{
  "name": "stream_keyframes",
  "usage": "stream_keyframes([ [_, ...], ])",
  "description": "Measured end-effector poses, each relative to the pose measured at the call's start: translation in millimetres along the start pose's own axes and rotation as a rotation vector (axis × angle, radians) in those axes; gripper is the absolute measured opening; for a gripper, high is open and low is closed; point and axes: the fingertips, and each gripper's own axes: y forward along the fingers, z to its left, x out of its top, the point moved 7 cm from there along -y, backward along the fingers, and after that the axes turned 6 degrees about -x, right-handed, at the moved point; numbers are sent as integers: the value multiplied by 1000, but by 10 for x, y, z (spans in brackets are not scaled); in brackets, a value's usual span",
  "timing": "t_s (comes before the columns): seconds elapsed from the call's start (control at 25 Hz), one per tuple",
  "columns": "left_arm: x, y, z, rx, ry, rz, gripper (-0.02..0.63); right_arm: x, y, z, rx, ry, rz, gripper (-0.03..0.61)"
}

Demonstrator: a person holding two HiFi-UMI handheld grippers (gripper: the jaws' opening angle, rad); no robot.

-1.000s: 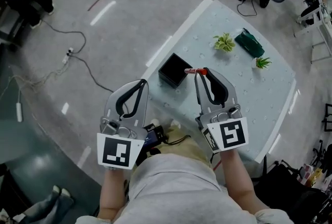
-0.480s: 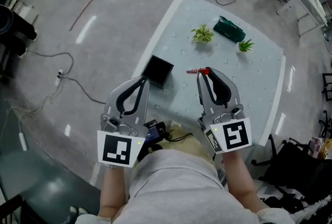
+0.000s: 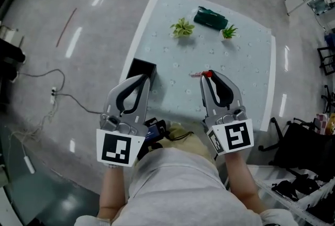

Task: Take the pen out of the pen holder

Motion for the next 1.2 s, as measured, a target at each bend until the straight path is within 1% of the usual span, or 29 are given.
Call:
stream_keyframes([
  [0.36, -1, 199, -111, -76, 13, -1, 12, -117, -159, -161, -72, -1, 31, 63],
  [0.68, -32, 286, -169, -109, 6, -4, 12, -181, -269, -232, -114, 1, 50, 63],
  [0.92, -48, 292, -164, -114, 9, 5, 12, -196, -283, -230, -121, 1, 59, 63],
  [1.2, -83, 254, -162, -102, 4, 12, 12, -189, -257, -188, -102, -5, 59, 63],
])
